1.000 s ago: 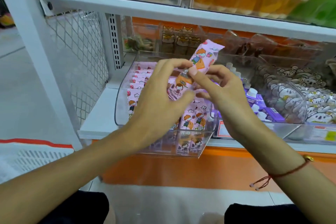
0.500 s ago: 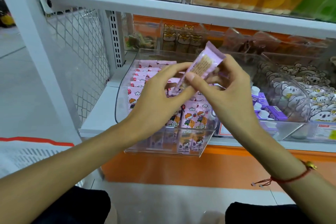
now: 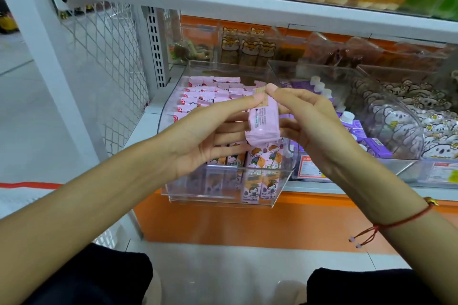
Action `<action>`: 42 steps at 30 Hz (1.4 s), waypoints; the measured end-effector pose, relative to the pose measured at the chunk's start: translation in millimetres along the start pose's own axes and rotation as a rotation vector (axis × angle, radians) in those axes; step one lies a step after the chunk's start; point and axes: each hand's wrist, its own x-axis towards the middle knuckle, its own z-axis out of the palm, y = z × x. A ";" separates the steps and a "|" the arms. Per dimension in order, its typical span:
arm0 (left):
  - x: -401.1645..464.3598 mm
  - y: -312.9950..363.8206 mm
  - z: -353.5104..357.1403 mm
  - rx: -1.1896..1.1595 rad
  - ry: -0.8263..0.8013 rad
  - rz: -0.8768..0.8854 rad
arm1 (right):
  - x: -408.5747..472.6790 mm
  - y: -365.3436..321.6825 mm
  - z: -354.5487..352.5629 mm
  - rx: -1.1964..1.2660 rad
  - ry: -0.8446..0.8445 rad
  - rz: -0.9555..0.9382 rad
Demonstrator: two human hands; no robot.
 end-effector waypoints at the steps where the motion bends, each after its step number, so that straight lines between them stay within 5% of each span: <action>1: 0.4 -0.2 -0.6 -0.013 -0.005 0.003 | -0.1 -0.1 0.0 0.008 0.000 0.002; 6: 2.6 -1.5 -5.4 0.109 0.013 0.056 | -4.0 -1.5 0.2 -0.003 -0.033 -0.070; 12: 4.8 0.4 -17.7 0.368 0.131 0.409 | -11.7 -3.2 -3.3 -0.194 -0.251 -0.457; 16: 5.9 -1.6 -19.9 0.407 0.124 0.482 | -14.2 -0.3 -0.8 -0.260 -0.311 -0.536; 28: 7.2 -4.6 -11.3 0.058 0.146 0.396 | -12.6 6.3 5.8 -0.419 -0.085 -0.594; 31: 9.1 -1.7 -17.0 0.042 0.286 0.396 | -6.9 4.8 -0.8 -0.383 -0.093 -0.570; 33: 8.6 1.8 -22.8 0.123 0.382 0.438 | -2.0 3.5 -7.8 -0.339 -0.089 -0.501; 37: 2.7 4.2 -20.9 0.461 0.297 0.621 | 9.1 2.3 -18.9 -0.057 -0.059 -0.265; 42: 4.7 6.5 -22.7 0.473 0.304 0.679 | 17.1 4.5 -27.4 -0.066 0.035 -0.264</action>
